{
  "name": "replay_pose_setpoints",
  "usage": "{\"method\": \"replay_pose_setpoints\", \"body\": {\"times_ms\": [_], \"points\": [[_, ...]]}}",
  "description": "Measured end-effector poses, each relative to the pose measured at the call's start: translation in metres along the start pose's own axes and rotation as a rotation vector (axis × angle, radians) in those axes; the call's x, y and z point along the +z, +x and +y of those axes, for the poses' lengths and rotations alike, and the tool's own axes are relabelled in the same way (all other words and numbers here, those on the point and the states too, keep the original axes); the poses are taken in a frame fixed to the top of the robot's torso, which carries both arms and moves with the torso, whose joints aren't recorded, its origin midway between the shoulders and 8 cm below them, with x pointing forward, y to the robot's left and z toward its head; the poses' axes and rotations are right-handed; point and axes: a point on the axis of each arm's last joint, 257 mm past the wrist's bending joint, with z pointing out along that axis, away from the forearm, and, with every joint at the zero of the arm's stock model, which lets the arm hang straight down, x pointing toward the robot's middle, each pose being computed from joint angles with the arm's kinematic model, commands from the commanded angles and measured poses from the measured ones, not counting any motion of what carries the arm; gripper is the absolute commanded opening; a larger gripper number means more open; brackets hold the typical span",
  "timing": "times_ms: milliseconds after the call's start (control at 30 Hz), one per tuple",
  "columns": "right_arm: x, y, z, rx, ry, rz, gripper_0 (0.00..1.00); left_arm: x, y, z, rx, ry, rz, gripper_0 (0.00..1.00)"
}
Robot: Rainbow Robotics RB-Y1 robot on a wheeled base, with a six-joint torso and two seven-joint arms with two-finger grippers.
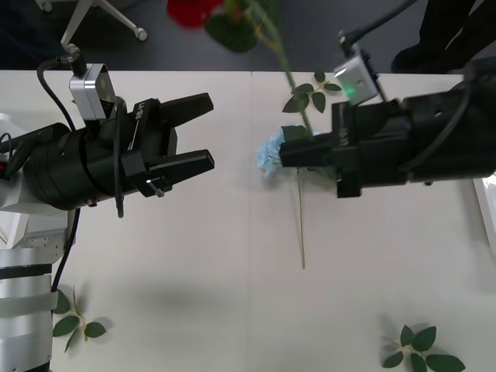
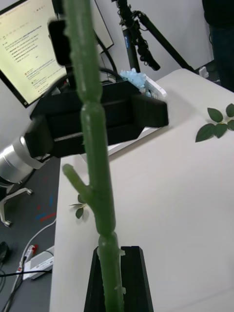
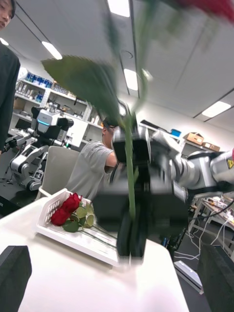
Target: Put the red flowers into the right box and the blue flowers into the left box
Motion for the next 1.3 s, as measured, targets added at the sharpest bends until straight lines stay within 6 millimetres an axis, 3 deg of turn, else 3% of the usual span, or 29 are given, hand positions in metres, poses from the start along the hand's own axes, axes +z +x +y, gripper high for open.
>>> {"method": "replay_pose_setpoints", "body": {"times_ms": [167,267,433,600,833,967,1100,1300], "points": [[-0.057,-0.031,0.003,-0.026,0.028,0.086,0.00,-0.007,0.002,0.002,0.009,-0.007,0.034,1.00],[-0.086,-0.043,0.002,0.091,0.065,0.119,0.00,-0.018,0.006,0.006,0.022,-0.017,0.085,1.00],[-0.127,-0.032,-0.023,0.214,0.184,0.213,0.00,-0.043,0.011,0.012,0.048,-0.039,0.194,1.00],[-0.168,-0.001,-0.057,0.362,0.343,0.332,0.00,-0.074,0.016,0.020,0.065,-0.081,0.299,1.00],[-0.253,0.058,-0.097,0.541,0.625,0.545,0.00,-0.129,0.012,0.033,0.084,-0.204,0.380,1.00],[-0.303,0.085,-0.107,0.657,0.766,0.592,0.00,-0.161,0.017,0.035,0.100,-0.252,0.472,1.00],[-0.361,0.111,-0.112,0.767,0.920,0.593,0.00,-0.194,0.007,0.037,0.126,-0.318,0.518,1.00],[-0.423,0.162,-0.116,0.840,1.113,0.615,0.00,-0.230,0.000,0.040,0.132,-0.420,0.531,1.00]]}}
